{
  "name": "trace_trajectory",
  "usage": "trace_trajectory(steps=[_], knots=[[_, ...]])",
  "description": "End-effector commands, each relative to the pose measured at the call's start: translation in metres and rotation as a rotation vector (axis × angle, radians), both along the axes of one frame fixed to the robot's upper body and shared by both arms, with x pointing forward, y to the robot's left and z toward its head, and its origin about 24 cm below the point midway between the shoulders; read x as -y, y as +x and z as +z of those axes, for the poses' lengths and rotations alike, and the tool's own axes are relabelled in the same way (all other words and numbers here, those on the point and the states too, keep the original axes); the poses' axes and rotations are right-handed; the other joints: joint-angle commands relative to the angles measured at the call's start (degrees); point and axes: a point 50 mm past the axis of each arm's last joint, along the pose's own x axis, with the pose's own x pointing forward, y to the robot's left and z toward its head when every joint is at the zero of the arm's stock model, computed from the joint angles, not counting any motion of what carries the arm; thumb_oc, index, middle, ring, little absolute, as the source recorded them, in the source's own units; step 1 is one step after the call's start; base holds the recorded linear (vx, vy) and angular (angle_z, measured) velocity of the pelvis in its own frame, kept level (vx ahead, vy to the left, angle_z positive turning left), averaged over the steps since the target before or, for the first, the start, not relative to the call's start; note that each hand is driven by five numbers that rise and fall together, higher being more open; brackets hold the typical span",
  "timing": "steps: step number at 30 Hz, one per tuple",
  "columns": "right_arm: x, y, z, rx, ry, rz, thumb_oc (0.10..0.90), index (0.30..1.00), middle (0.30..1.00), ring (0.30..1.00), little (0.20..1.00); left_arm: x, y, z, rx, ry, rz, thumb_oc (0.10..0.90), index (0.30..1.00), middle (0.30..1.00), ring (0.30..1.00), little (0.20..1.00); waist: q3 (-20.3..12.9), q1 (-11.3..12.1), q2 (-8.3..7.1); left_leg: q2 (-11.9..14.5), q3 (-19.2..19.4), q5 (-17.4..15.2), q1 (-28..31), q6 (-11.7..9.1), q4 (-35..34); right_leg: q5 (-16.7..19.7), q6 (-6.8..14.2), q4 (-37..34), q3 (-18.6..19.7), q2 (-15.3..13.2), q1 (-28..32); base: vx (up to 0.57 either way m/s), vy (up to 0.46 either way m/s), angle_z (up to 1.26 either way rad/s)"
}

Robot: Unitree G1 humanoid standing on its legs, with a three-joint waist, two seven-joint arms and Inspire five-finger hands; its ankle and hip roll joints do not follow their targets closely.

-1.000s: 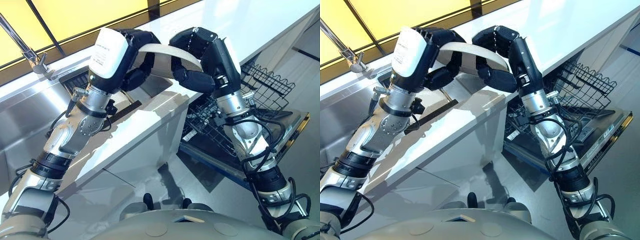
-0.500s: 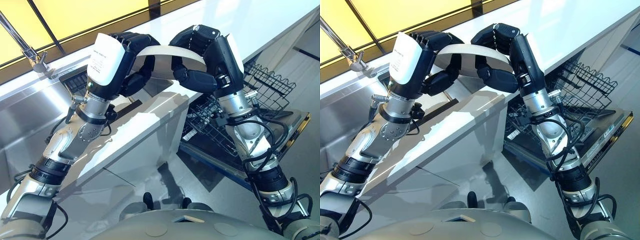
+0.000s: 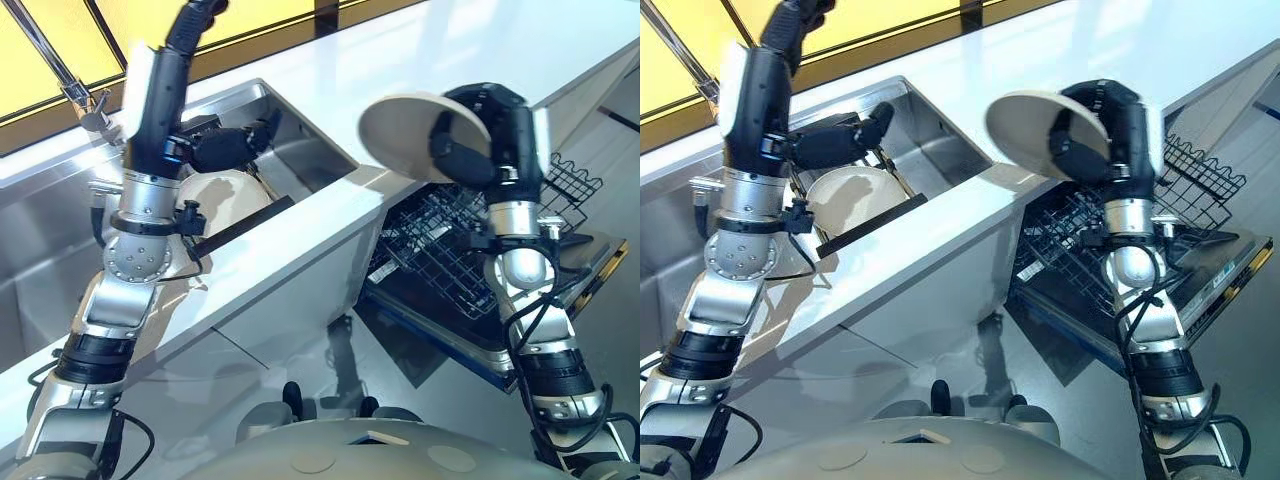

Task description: Pick up plates and place into dishwasher.

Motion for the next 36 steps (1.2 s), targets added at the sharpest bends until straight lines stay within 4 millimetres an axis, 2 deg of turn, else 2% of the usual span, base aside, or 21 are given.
trace_trajectory(steps=[1, 7, 9, 10, 13, 19, 24, 29, 36], knots=[[0.012, -0.01, 0.055, 0.353, -0.055, -0.119, 0.1, 0.3, 0.3, 0.3, 0.2, -0.02, 0.0, 0.018, 0.092, -0.034, 0.052, 0.8, 0.9, 0.9, 0.9, 0.9, -4.39, -0.04, 0.91, -2.14, -0.14, -8.79, 3.83, 0.42, 0.59, -5.53, -0.08, 4.52, -1.02, 3.81, -1.63, 0.0, 0.0, 0.0], [0.066, -0.023, 0.039, 0.366, 0.022, -0.524, 0.1, 0.3, 0.3, 0.3, 0.2, -0.047, -0.002, 0.005, 0.03, -0.066, 0.145, 0.8, 0.9, 0.9, 0.9, 0.9, -4.44, -0.03, 1.02, -1.94, -0.11, -8.87, 3.9, 0.37, 0.44, -5.52, -0.01, 4.21, -0.92, 3.94, -1.48, 0.0, 0.0, 0.0], [0.081, -0.027, 0.029, 0.317, 0.034, -0.637, 0.1, 0.3, 0.3, 0.3, 0.2, -0.053, -0.003, -0.001, 0.006, -0.084, 0.165, 0.8, 0.9, 0.9, 0.9, 0.9, -4.43, -0.03, 1.11, -1.91, -0.12, -8.88, 3.91, 0.35, 0.42, -5.54, 0.02, 4.19, -0.95, 3.91, -1.46, 0.0, 0.0, 0.0], [0.082, -0.027, 0.028, 0.308, 0.034, -0.643, 0.1, 0.3, 0.3, 0.3, 0.2, -0.054, -0.003, -0.001, 0.004, -0.085, 0.166, 0.8, 0.9, 0.9, 0.9, 0.9, -4.43, -0.02, 1.12, -1.91, -0.13, -8.88, 3.91, 0.34, 0.42, -5.55, 0.02, 4.19, -0.95, 3.91, -1.46, 0.0, 0.0, 0.0], [0.107, -0.034, -0.003, 0.133, 0.089, -0.776, 0.1, 0.3, 0.3, 0.3, 0.2, -0.064, -0.007, -0.007, -0.029, -0.107, 0.192, 0.8, 0.9, 0.9, 0.9, 0.9, -4.17, -0.06, 1.27, -1.82, -0.28, -8.78, 3.8, 0.32, 0.37, -5.58, 0.01, 4.28, -1.05, 3.85, -1.56, 0.0, 0.0, 0.0], [0.118, -0.044, -0.044, -0.052, 0.124, -0.844, 0.1, 0.3, 0.3, 0.3, 0.2, -0.069, -0.008, -0.012, -0.059, -0.107, 0.216, 0.8, 0.9, 0.9, 0.9, 0.9, -3.7, -0.03, 1.42, -1.68, -0.54, -8.49, 3.58, 0.2, 0.34, -5.66, -0.1, 4.59, -1.19, 3.8, -1.66, 0.0, 0.0, 0.0], [0.116, -0.04, -0.066, -0.181, 0.082, -0.817, 0.1, 0.3, 0.3, 0.3, 0.2, -0.068, -0.004, -0.014, -0.078, -0.111, 0.212, 0.8, 0.9, 0.9, 0.9, 0.9, -3.49, 0.48, 1.47, -1.73, -0.96, -8.34, 3.35, -0.07, 0.32, -5.62, -0.05, 4.45, -1.92, 3.59, -1.57, 0.03, -0.016, 0.02], [0.119, -0.028, -0.067, -0.251, 0.019, -0.793, 0.1, 0.3, 0.3, 0.3, 0.2, -0.063, 0.001, -0.013, -0.087, -0.106, 0.189, 0.8, 0.9, 0.9, 0.9, 0.9, -3.34, 1.47, 1.45, -1.73, -1.48, -8.16, 3.11, -0.36, 0.32, -5.66, -0.06, 4.27, -3.01, 3.36, -1.38, 0.04, -0.015, 0.09], [0.123, 0.0, -0.04, -0.268, -0.118, -0.796, 0.1, 0.3, 0.3, 0.3, 0.2, -0.055, 0.009, -0.011, -0.108, -0.106, 0.149, 0.8, 0.9, 0.9, 0.9, 0.9, -3.09, 3.86, 1.26, -1.88, -2.61, -7.99, 2.97, -0.67, 0.4, -5.74, -0.28, 3.65, -4.52, 3.14, -0.62, 0.05, -0.016, 0.13]])
